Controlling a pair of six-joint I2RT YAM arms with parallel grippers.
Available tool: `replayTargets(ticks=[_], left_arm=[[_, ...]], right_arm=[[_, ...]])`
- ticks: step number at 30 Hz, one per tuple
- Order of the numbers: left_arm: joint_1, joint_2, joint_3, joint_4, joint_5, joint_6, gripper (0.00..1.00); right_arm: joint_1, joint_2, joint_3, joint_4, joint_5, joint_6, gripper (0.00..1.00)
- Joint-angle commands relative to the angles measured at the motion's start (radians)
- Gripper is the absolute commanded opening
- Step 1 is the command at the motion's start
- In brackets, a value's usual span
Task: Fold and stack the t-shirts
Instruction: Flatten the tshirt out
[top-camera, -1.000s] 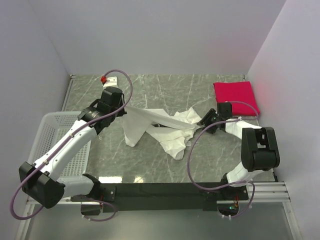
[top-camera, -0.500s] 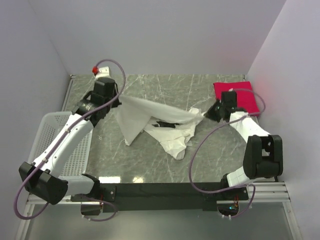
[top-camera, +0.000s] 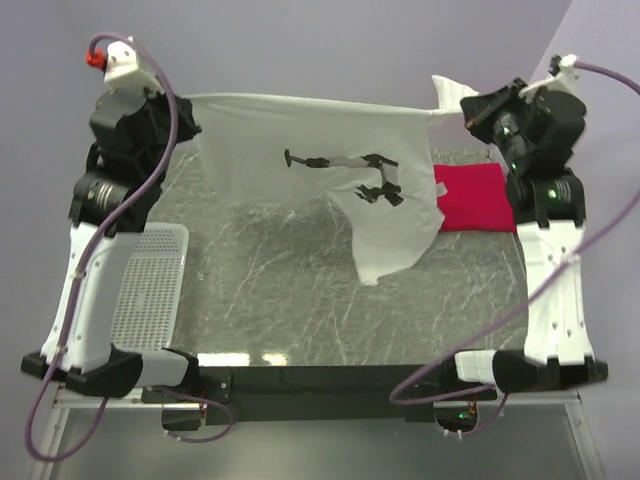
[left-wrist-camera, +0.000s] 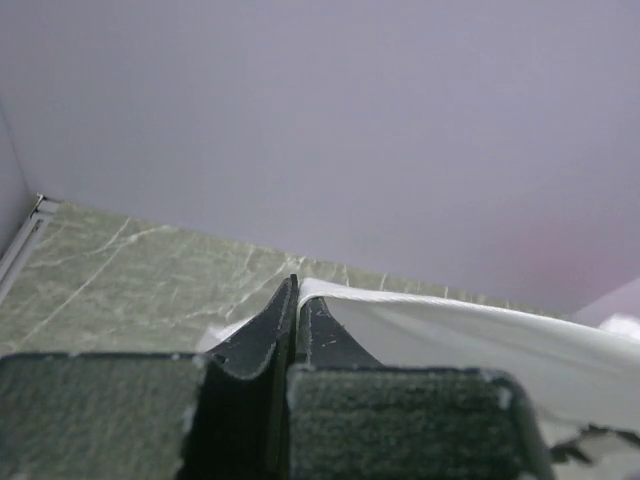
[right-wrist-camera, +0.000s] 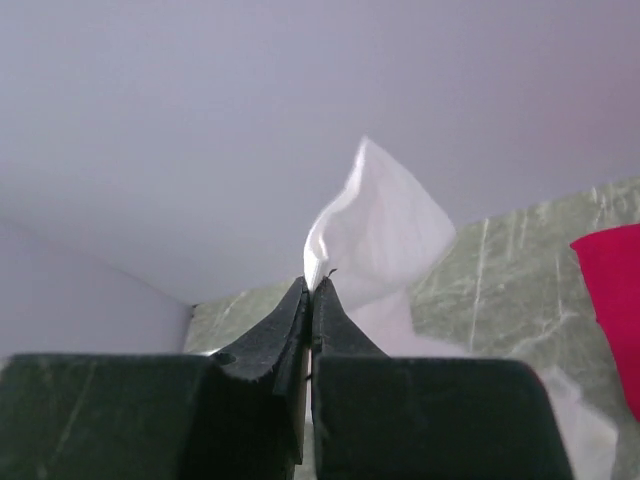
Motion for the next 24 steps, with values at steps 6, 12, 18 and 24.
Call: replayTargets(ticks=[6, 12, 18, 24], left_arm=[[0.015, -0.346, -0.512, 0.003, 0.045, -0.069, 0.00], [0.015, -0.588, -0.912, -0.100, 0.188, -0.311, 0.01], [0.015, -0.711, -1.152, -0.094, 0.300, -0.440, 0.01], [0.015, -0.716, -1.251, -0.069, 0.303, -0.470, 0.01]], right_arm=[[-0.019, -0.323, -0.565, -0.002, -0.071, 0.033, 0.00], [-0.019, -0.657, -1.044, -0.051, -0.121, 0.128, 0.06], [-0.019, -0.770, -1.210, -0.199, -0.143, 0.104, 0.42], [-0.021, -0.648, -1.204, -0.110, -0.053, 0.099, 0.58]])
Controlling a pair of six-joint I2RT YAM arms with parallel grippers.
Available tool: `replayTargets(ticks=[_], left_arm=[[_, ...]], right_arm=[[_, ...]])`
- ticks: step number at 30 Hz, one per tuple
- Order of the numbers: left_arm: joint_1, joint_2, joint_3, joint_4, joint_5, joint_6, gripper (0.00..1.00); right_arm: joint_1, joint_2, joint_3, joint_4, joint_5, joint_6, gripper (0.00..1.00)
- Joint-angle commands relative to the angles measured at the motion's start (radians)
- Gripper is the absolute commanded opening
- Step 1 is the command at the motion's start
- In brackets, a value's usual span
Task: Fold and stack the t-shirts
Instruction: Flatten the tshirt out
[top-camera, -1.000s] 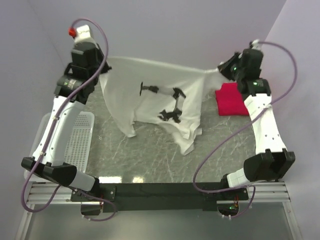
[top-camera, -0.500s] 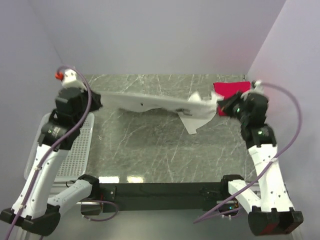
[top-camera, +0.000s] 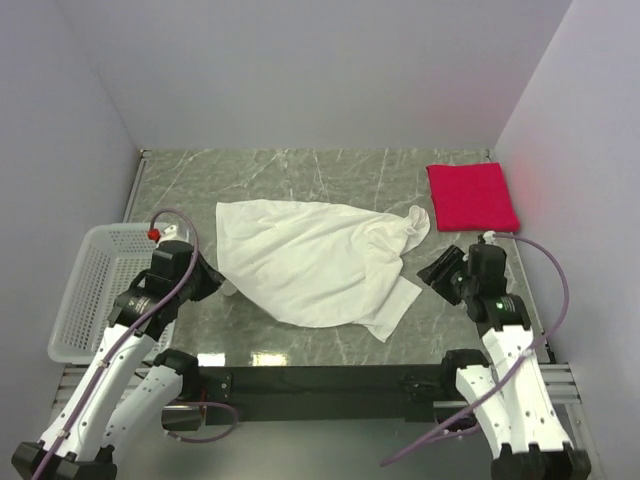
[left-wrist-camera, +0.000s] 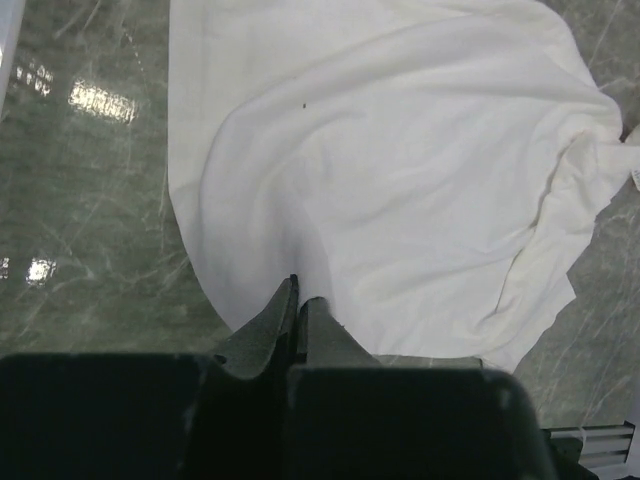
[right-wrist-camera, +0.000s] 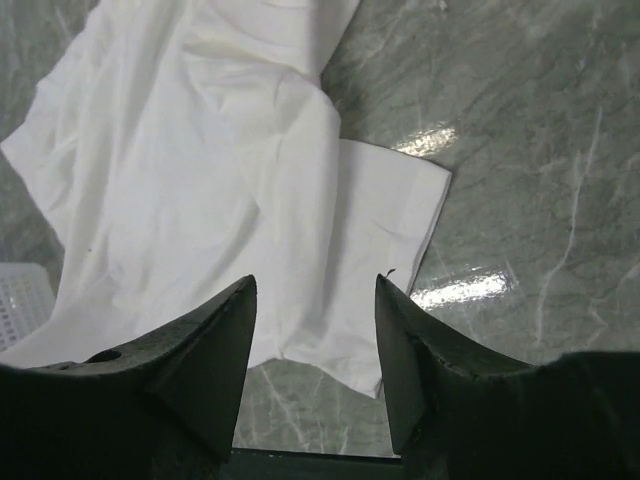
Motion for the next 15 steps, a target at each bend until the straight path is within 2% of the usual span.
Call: replayTargets(ticks=[1, 5, 10, 12, 15], left_arm=[[0.005, -0.007, -0.015, 0.055, 0.008, -0.045, 0.01], [0.005, -0.016, -0.006, 0.044, -0.042, -0.030, 0.01], [0.005, -0.020, -0.010, 0.055, -0.059, -0.005, 0.01], [0.005, -0.014, -0.009, 0.058, -0.057, 0.004, 0.01], [0.005, -0.011, 0.004, 0.053, -0.062, 0.010, 0.01]], right_arm=[[-0.007, 0.101, 0.006, 0.079, 0.058, -0.012, 0.58], [0.005, 0.210, -0.013, 0.118, 0.102, -0.022, 0.57], [0.196, 0.378, 0.046, 0.105, 0.329, -0.029, 0.56], [0.239, 0.452, 0.071, 0.108, 0.384, -0.028, 0.56], [0.241, 0.547, 0.089, 0.122, 0.457, -0.051, 0.56]])
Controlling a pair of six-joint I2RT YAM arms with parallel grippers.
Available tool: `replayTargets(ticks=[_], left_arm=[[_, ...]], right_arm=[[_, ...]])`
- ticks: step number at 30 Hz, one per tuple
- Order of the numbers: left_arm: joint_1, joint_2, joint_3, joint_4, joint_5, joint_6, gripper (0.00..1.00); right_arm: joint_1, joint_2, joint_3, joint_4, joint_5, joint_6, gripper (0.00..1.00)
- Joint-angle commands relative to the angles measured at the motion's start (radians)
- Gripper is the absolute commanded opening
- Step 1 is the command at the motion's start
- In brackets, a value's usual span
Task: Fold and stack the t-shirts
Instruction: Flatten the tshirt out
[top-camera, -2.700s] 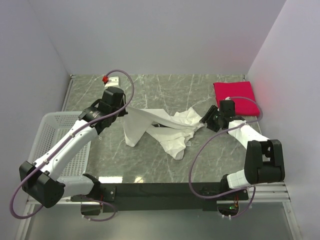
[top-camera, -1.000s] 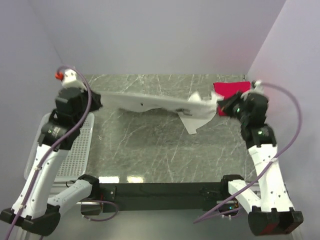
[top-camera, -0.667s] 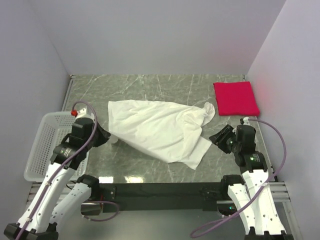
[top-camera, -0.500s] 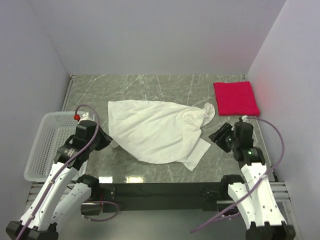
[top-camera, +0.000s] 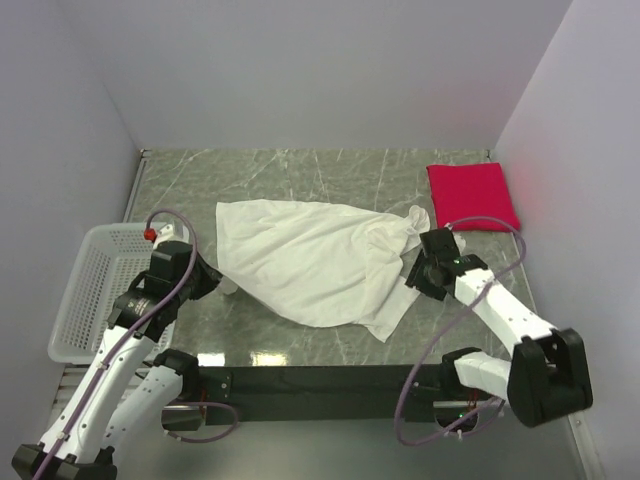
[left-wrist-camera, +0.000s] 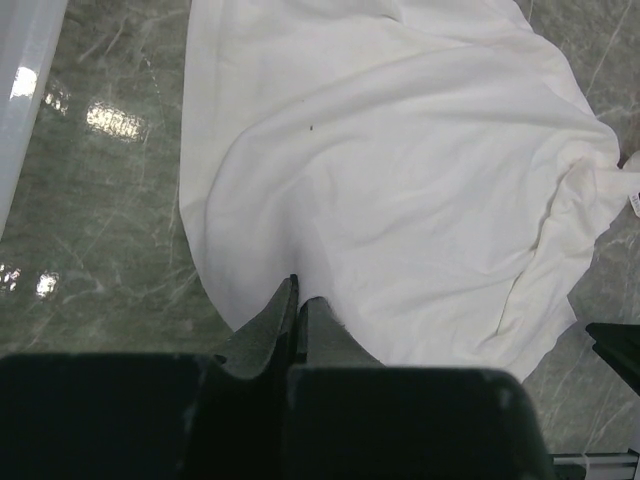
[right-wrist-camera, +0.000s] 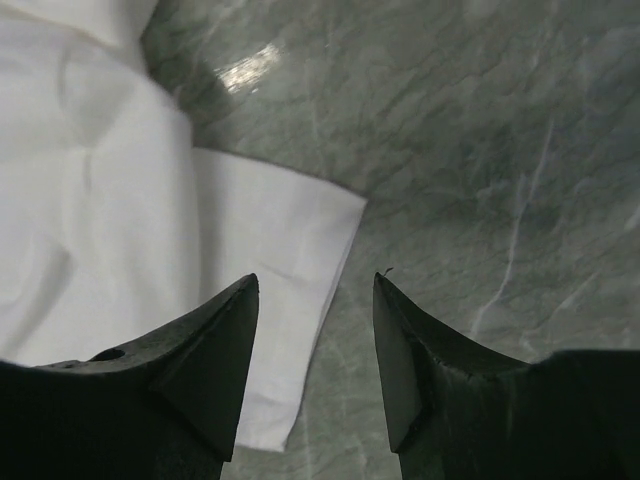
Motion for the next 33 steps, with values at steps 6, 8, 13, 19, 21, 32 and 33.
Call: replayTargets(ticks=[6, 8, 13, 19, 21, 32, 33], left_arm=[[0.004, -0.022, 0.033, 0.036, -0.033, 0.033, 0.01], [0.004, -0.022, 0.038, 0.028, -0.036, 0.036, 0.01], [0.004, -0.025, 0.032, 0.028, -0.036, 0.043, 0.01], [0.004, -0.029, 0.032, 0.022, -0.034, 0.044, 0.01], [0.004, -0.030, 0.033, 0.022, -0.039, 0.046, 0.01], [0.004, -0.018, 0.039, 0.025, -0.042, 0.041, 0.01], [0.004, -0.016, 0.044, 0.028, -0.042, 0.041, 0.01]], right_arm=[[0.006, 0.185, 0.080, 0.081, 0.154, -0.077, 0.52], [0.005, 0.221, 0.094, 0.096, 0.126, -0.094, 0.52], [0.005, 0.276, 0.102, 0.135, 0.078, -0.097, 0.51], [0.002, 0.327, 0.094, 0.139, 0.077, -0.096, 0.51], [0.003, 0.337, 0.093, 0.138, 0.069, -0.100, 0.50], [0.006, 0.350, 0.073, 0.090, 0.048, -0.122, 0.20], [0.005, 0.341, 0.070, 0.098, 0.037, -0.123, 0.15]])
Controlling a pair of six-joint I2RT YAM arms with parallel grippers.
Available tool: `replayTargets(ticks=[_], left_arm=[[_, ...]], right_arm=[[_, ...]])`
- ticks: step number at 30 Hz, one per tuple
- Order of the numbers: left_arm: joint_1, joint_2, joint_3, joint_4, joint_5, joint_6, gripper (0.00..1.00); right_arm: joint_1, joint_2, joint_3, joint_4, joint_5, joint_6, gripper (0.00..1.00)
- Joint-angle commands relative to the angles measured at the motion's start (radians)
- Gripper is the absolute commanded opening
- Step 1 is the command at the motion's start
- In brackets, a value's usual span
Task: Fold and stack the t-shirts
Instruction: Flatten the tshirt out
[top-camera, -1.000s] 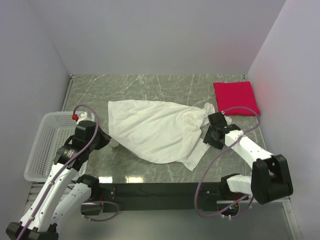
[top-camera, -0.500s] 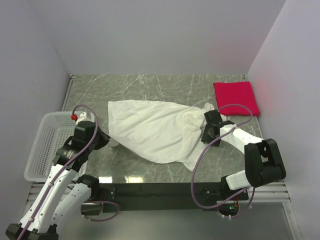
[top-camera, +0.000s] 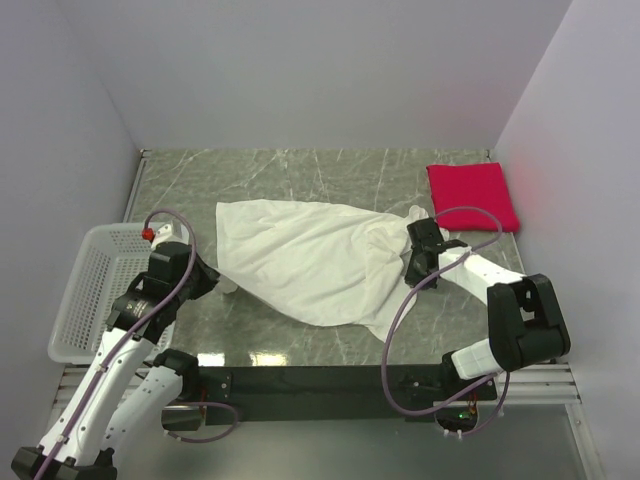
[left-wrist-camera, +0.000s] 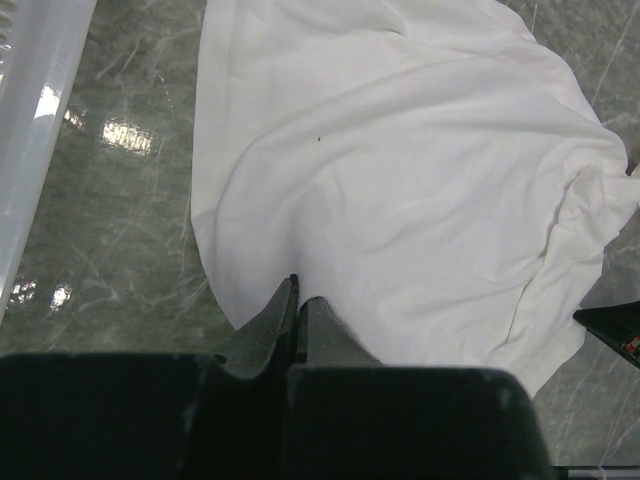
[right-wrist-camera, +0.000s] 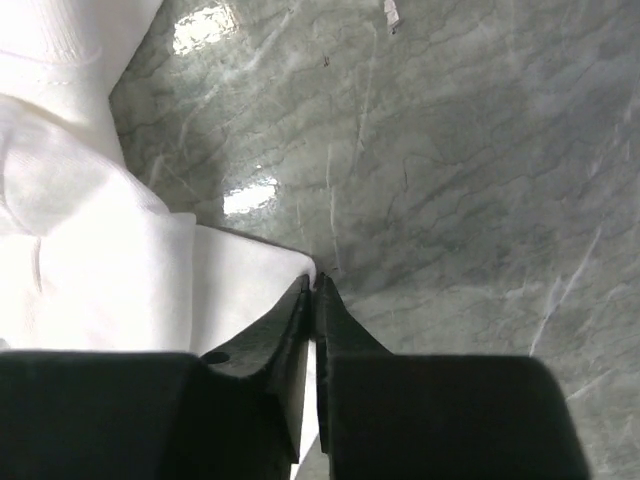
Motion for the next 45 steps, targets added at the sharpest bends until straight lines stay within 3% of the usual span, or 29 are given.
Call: replayTargets(ticks=[1, 3, 8, 15, 21, 25, 29, 33, 38, 45], left_arm=[[0.004, 0.002, 0.047, 0.034, -0.008, 0.024, 0.01], [0.004, 0.034, 0.094, 0.024, -0.014, 0.040, 0.01], [0.004, 0.134, 0.317, 0.019, -0.087, 0.095, 0.01], [0.004, 0.387, 0.911, 0.034, -0.185, 0.202, 0.00], [0.004, 0.456, 1.216, 0.118, -0.184, 0.293, 0.01], [0.004, 0.358, 1.195, 0.258, -0.088, 0.368, 0.00], [0.004, 0.199, 1.080, 0.348, -0.017, 0.414, 0.00], [0.006, 0.084, 1.070, 0.326, 0.040, 0.438, 0.00], [0.004, 0.096, 1.106, 0.254, 0.100, 0.442, 0.00], [0.004, 0.215, 0.983, 0.201, 0.029, 0.448, 0.00]], right_arm=[[0.000, -0.016, -0.006, -0.021, -0.014, -0.007, 0.07], [-0.003, -0.062, 0.044, -0.045, -0.016, -0.004, 0.00], [-0.073, -0.171, 0.303, -0.151, -0.010, -0.018, 0.00], [-0.210, -0.254, 0.882, -0.262, -0.053, -0.044, 0.00], [-0.281, -0.342, 1.133, -0.212, -0.062, -0.064, 0.00], [-0.287, -0.474, 1.130, -0.116, 0.016, -0.122, 0.00], [-0.287, -0.606, 1.100, -0.055, 0.094, -0.186, 0.00], [-0.287, -0.717, 1.072, 0.003, 0.137, -0.263, 0.00], [-0.287, -0.699, 1.139, -0.024, 0.142, -0.340, 0.00], [-0.287, -0.604, 1.104, -0.015, 0.058, -0.377, 0.00]])
